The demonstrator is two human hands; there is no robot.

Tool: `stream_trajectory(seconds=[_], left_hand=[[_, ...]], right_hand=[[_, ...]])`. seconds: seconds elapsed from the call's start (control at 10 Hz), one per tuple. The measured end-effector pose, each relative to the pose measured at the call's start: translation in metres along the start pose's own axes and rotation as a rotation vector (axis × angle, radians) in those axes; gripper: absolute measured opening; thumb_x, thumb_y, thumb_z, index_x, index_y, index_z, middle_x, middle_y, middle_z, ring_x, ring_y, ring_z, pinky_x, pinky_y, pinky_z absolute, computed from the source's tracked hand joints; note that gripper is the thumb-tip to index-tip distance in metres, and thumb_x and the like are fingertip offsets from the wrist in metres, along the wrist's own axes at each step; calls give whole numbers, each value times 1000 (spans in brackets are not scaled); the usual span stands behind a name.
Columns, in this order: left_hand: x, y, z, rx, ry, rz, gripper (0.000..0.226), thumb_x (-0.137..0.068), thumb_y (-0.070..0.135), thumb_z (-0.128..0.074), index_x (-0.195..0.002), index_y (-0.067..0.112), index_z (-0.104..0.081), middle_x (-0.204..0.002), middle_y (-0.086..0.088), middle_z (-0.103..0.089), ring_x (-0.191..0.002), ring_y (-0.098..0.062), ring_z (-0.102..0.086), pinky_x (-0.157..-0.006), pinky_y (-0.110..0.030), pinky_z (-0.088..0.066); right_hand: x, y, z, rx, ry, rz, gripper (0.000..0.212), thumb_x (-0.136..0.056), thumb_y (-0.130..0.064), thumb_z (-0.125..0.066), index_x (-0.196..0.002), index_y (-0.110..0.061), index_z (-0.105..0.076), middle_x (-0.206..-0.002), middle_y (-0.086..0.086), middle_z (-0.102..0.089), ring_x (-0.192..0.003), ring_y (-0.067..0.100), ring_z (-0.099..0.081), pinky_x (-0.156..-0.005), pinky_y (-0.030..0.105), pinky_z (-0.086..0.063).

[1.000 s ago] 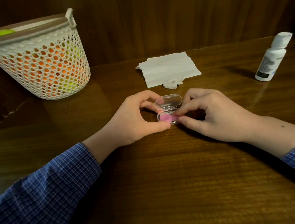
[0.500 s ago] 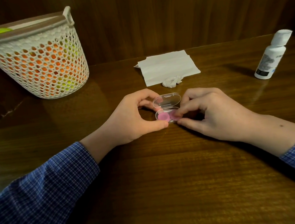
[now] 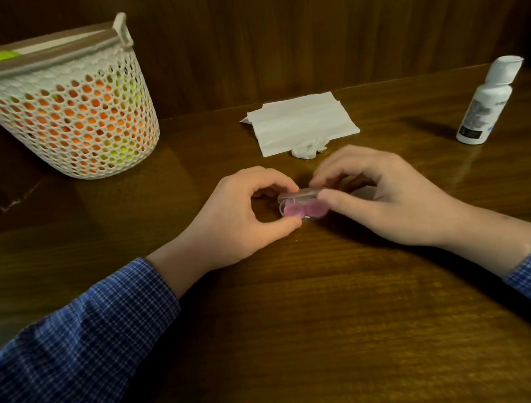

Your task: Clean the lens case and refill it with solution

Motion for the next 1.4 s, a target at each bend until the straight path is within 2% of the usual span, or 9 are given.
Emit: stream_trajectory(seconds=[0.1, 0.4, 0.6, 0.8, 0.9, 1.1, 1.2, 1.3, 1.4], left_hand=[[1, 3, 1, -28, 5, -24, 30, -86, 29, -78, -115, 27, -73, -114, 16, -69, -109, -1, -63, -94, -24, -55], [0, 1, 1, 20, 23, -22, 17, -93, 25, -71, -109, 23, -77, -110, 12, -73, -106, -2, -66, -92, -25, -56], [-1, 2, 1, 20, 9, -22, 18, -93, 23, -72, -110, 23, -77, -111, 12, -72, -106, -1, -65, -93, -23, -55], [-2, 5, 2, 3, 4, -26, 17, -92, 20, -73, -108, 21, -78, -108, 10, -72, -103, -3, -65, -90, -22, -54], [-2, 5, 2, -14, 33, -33, 16, -91, 20, -73, -107, 20, -78, -107, 9, -72, -102, -4, -66, -88, -25, -56], [-1, 1, 0, 4, 46, 6, 20, -91, 25, -73, -111, 24, -73, -105, 13, -70, -100, -3, -65, -89, -24, -56], [-1, -3, -2, 32, 40, 59, 28, -88, 29, -76, -113, 26, -64, -106, 15, -67, -99, 0, -65, -91, -21, -56], [-1, -6, 2, 65, 68, 103, 32, -87, 35, -76, -115, 27, -60, -107, 14, -65, -96, -1, -66, -87, -20, -56], [6, 0, 2, 29, 106, 115, 26, -88, 37, -73, -110, 28, -62, -105, 15, -64, -95, -3, -65, -84, -22, -57]], right_hand=[[1, -2, -2, 37, -57, 28, 25, -86, -38, -64, -103, -26, -79, -114, -10, -69, -109, 2, -61, -95, 22, -52], [2, -3, -2, 96, -74, 34, 26, -85, -37, -64, -104, -26, -79, -115, -11, -69, -108, 1, -63, -96, 19, -53], [0, -3, -2, 113, -73, 27, 20, -87, -33, -68, -103, -28, -79, -115, -11, -69, -107, 2, -63, -96, 22, -53], [-1, -4, -4, 132, -75, 31, 26, -84, -38, -64, -104, -29, -79, -115, -13, -70, -107, 0, -63, -96, 20, -52], [-3, -3, -5, 158, -63, 38, 22, -89, -31, -70, -108, -27, -78, -118, -12, -71, -108, 1, -64, -97, 21, -52], [-3, -2, -6, 203, -60, 41, 22, -90, -21, -73, -112, -26, -77, -125, -10, -69, -114, 2, -62, -101, 20, -49], [-2, 0, -5, 214, -48, 22, 24, -90, -20, -73, -113, -25, -76, -127, -9, -68, -113, 3, -62, -97, 13, -47], [-2, 1, -1, 209, -10, -9, 31, -91, -19, -71, -122, -22, -71, -121, -8, -70, -103, 3, -66, -89, 14, -52], [4, 0, 3, 214, 46, -61, 32, -92, -16, -70, -123, -21, -70, -118, -6, -69, -101, 3, -65, -91, 23, -56]])
Point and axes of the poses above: each hand's wrist, its own x-axis away from the middle knuckle, its own z-axis out of the back of the hand, y = z × x, the point moved 5 cm from there along -x, towards the middle knuckle
